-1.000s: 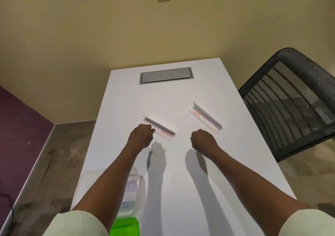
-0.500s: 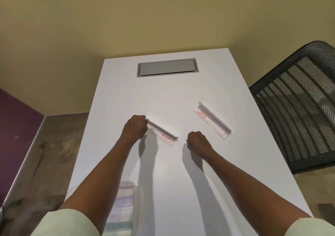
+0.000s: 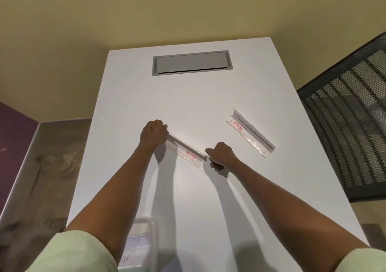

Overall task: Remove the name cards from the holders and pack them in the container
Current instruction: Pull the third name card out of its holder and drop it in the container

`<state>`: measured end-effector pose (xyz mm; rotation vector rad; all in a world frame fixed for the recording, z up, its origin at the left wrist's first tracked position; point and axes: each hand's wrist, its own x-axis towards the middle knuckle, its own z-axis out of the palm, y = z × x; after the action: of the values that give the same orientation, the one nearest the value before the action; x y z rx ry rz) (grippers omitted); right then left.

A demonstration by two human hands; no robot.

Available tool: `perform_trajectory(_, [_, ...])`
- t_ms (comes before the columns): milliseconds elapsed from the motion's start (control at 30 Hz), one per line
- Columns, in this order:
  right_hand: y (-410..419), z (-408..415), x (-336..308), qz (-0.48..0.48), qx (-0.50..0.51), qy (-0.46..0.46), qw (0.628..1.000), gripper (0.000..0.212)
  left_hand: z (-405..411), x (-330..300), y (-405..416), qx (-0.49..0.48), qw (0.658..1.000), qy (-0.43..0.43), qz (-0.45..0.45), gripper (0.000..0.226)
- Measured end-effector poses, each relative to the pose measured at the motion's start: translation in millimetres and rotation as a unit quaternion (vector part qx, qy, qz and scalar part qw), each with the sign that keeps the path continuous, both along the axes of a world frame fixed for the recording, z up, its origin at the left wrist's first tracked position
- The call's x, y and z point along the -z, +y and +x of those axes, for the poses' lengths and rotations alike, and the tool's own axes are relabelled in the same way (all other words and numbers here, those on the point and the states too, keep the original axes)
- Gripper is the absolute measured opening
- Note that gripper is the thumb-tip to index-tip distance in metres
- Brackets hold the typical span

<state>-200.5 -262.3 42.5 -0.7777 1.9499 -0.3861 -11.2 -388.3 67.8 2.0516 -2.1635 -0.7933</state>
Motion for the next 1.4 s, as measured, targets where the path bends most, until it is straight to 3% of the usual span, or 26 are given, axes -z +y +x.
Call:
perform_trajectory(300, [-13.4,11.2,2.6,0.037,0.011,-0.006,0.999,0.017,2.9,19.0,-8.0,-0.046,0.999,-0.006,-0.018,0.025])
perform_trajectory(933, [-9.3,8.6,-0.7,-0.022,-0.037,0.043,0.998,0.026,9.6,-0.8,2.0,-0.139,0.989,0.023,-0.045,0.016])
perform_trajectory(1200, [-6.3,-9.6,-24.4,-0.079,-0.007,0.126,0.989,0.014,3.0,-24.3,18.8,-0.208,0.964,0.16,-0.042,0.023])
perform_trajectory(1400, [5.3,-24.3,-26.6,-0.124,-0.025,0.198,0.972,0.018,-0.8,-21.2,44.0,-0.247,0.95,0.187,-0.03,0.018])
